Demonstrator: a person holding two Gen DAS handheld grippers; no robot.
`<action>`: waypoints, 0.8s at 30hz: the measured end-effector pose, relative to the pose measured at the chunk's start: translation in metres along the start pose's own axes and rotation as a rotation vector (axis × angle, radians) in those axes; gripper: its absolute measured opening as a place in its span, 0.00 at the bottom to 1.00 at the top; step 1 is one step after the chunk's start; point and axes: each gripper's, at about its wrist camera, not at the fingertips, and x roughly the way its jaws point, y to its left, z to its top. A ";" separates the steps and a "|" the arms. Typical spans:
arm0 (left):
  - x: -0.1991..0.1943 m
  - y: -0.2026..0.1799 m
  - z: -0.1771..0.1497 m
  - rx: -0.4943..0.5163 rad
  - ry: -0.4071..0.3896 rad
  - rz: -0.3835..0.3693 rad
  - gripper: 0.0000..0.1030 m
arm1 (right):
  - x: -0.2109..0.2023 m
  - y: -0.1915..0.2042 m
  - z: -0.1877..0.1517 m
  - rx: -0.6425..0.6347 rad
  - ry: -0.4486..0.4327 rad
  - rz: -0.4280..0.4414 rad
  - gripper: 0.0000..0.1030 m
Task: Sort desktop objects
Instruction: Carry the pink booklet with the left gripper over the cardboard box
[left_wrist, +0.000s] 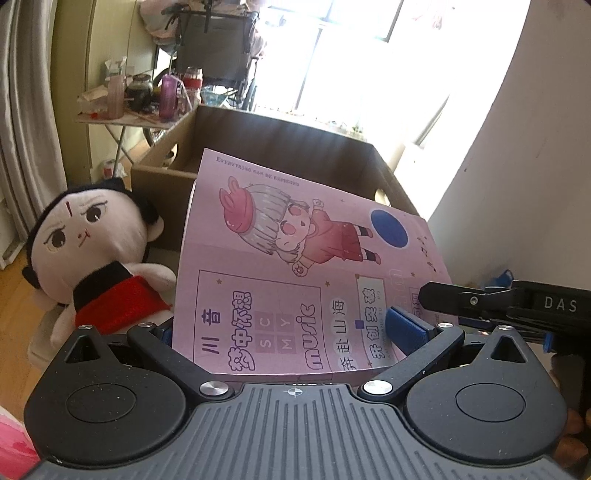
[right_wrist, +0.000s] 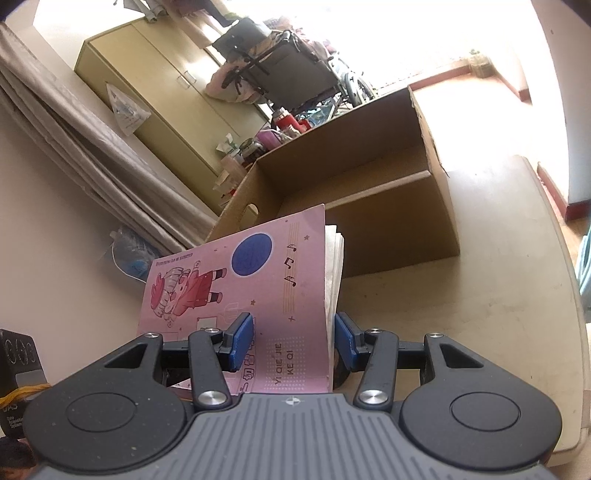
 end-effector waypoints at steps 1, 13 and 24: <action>-0.001 0.000 0.001 0.004 -0.003 0.000 1.00 | 0.000 0.000 0.000 0.002 0.000 0.002 0.50; -0.012 0.003 0.029 0.010 -0.062 -0.019 1.00 | -0.006 0.023 0.030 -0.018 -0.051 0.023 0.50; -0.006 0.008 0.058 0.012 -0.081 -0.051 1.00 | -0.003 0.030 0.057 -0.010 -0.106 0.037 0.50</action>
